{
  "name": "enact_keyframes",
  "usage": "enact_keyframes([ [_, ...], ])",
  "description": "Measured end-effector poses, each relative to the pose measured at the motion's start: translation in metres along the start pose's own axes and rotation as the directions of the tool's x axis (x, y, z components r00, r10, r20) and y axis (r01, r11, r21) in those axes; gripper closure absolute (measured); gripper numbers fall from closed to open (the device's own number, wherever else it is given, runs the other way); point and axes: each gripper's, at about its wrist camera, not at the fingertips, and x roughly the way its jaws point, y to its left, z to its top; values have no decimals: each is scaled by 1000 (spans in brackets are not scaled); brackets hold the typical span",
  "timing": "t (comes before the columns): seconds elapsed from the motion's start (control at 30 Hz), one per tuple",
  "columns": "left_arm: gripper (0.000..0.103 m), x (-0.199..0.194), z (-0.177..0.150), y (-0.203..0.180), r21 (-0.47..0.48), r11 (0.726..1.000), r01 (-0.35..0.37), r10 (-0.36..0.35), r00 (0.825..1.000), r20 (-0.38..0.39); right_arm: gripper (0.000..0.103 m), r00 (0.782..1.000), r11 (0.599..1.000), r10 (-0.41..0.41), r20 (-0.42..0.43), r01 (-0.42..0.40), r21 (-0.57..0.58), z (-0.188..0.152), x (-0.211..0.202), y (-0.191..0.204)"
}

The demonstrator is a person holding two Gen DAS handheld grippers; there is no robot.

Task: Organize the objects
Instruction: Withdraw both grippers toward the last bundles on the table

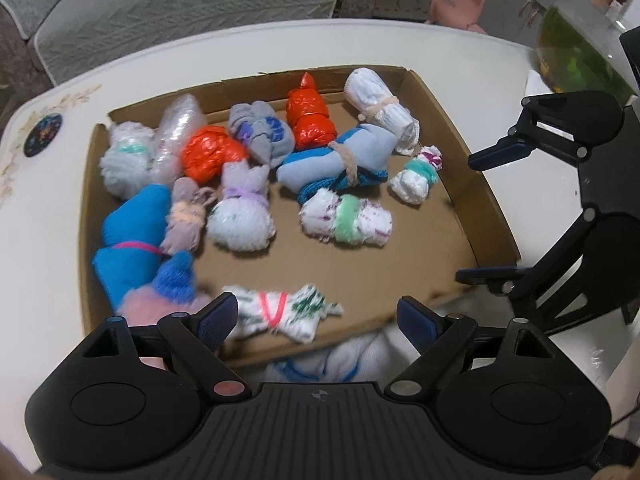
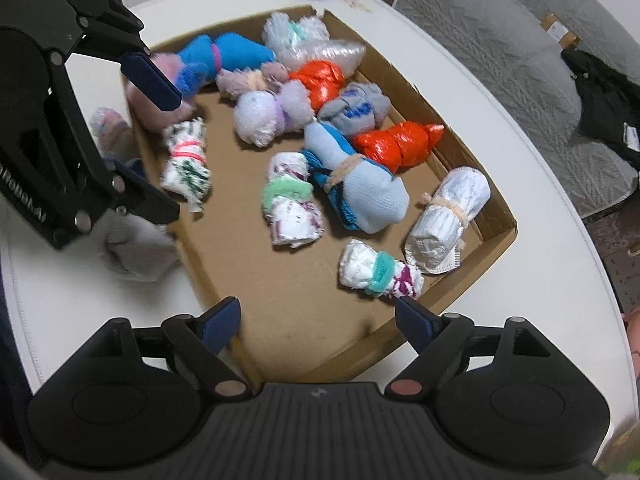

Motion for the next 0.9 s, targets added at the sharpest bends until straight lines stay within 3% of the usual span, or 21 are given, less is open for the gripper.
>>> enact_keyframes([
  [0.17,9,-24,-32,11,0,1000,-16,16,998,68,17,997,1000,-1,73,0,17,-7,-20,21],
  [0.47,6,-38,-99,51,-95,993,-76,90,985,146,6,974,978,6,228,-53,201,-27,-37,82],
  [0.7,2,-16,-110,60,-105,988,-110,130,968,216,6,958,951,6,287,-95,296,-17,-4,106],
  [0.9,2,0,-109,68,-122,991,-52,82,963,257,11,932,957,41,360,-140,253,-13,14,105],
])
